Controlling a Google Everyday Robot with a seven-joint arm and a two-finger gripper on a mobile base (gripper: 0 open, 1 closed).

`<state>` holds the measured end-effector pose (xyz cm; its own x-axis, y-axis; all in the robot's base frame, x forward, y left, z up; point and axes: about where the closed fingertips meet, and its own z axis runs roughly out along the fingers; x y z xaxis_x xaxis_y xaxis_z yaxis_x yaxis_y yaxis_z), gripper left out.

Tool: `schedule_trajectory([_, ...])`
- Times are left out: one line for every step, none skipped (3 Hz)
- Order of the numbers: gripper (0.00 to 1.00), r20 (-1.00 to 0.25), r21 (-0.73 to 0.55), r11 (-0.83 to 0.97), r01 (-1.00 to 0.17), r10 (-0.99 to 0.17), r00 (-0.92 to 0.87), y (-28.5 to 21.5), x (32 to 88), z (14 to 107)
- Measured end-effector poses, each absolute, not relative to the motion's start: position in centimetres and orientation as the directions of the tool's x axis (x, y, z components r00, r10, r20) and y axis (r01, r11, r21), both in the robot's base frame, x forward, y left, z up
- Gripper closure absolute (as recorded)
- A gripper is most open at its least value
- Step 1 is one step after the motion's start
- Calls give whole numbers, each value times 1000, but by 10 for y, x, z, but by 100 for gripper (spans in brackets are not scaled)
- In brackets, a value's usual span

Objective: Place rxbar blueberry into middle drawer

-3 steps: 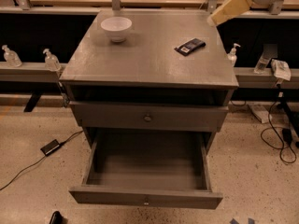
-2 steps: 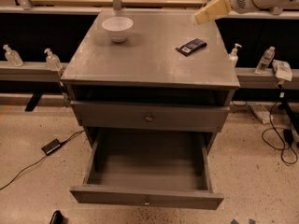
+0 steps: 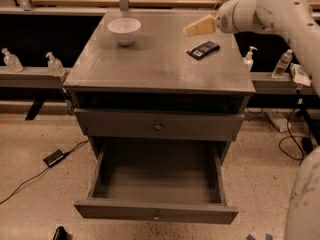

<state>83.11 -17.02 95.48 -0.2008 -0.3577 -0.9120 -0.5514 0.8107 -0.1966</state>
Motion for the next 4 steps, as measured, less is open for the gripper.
schedule_trajectory([0, -906, -179, 827, -532, -349, -238, -170, 854, 921])
schedule_trajectory([0, -894, -191, 834, -517, -365, -259, -175, 868, 894])
schedule_trajectory([0, -884, -204, 828, -523, -385, -265, -185, 875, 869])
schedule_trajectory([0, -883, -211, 819, -534, -393, -255, -197, 877, 853])
